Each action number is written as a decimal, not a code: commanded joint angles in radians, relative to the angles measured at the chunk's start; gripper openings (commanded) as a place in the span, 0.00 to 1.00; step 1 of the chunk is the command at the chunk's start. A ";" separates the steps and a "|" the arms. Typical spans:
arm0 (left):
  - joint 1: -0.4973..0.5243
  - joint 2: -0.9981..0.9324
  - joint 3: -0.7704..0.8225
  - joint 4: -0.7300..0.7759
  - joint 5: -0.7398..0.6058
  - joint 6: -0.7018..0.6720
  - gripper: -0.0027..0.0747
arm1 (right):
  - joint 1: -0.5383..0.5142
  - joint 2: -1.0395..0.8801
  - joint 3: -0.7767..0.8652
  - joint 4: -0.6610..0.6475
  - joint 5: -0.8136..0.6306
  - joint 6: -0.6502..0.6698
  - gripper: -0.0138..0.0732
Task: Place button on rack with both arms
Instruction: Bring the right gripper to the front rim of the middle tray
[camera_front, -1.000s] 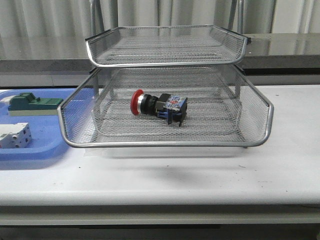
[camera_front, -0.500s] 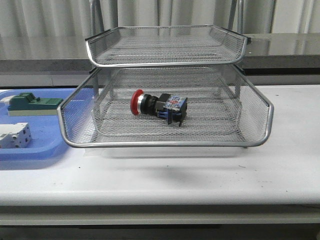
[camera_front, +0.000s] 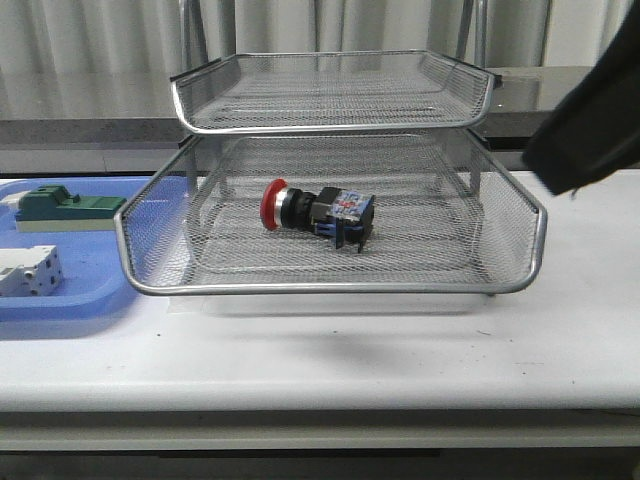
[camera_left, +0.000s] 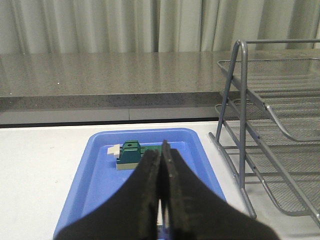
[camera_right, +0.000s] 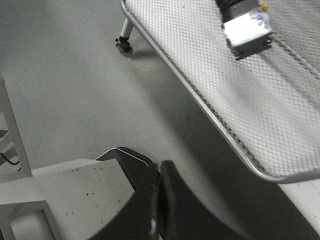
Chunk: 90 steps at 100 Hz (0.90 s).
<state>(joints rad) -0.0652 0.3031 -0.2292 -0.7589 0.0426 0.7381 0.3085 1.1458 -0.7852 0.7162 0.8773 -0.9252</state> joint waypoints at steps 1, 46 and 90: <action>0.002 0.007 -0.029 -0.010 -0.058 -0.011 0.01 | 0.080 0.043 -0.034 0.020 -0.076 -0.019 0.08; 0.002 0.007 -0.029 -0.010 -0.058 -0.011 0.01 | 0.319 0.287 -0.047 -0.197 -0.342 -0.019 0.08; 0.002 0.007 -0.029 -0.010 -0.058 -0.011 0.01 | 0.317 0.416 -0.136 -0.291 -0.408 -0.019 0.08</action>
<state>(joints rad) -0.0652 0.3031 -0.2292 -0.7605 0.0426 0.7381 0.6271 1.5779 -0.8754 0.4350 0.5150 -0.9315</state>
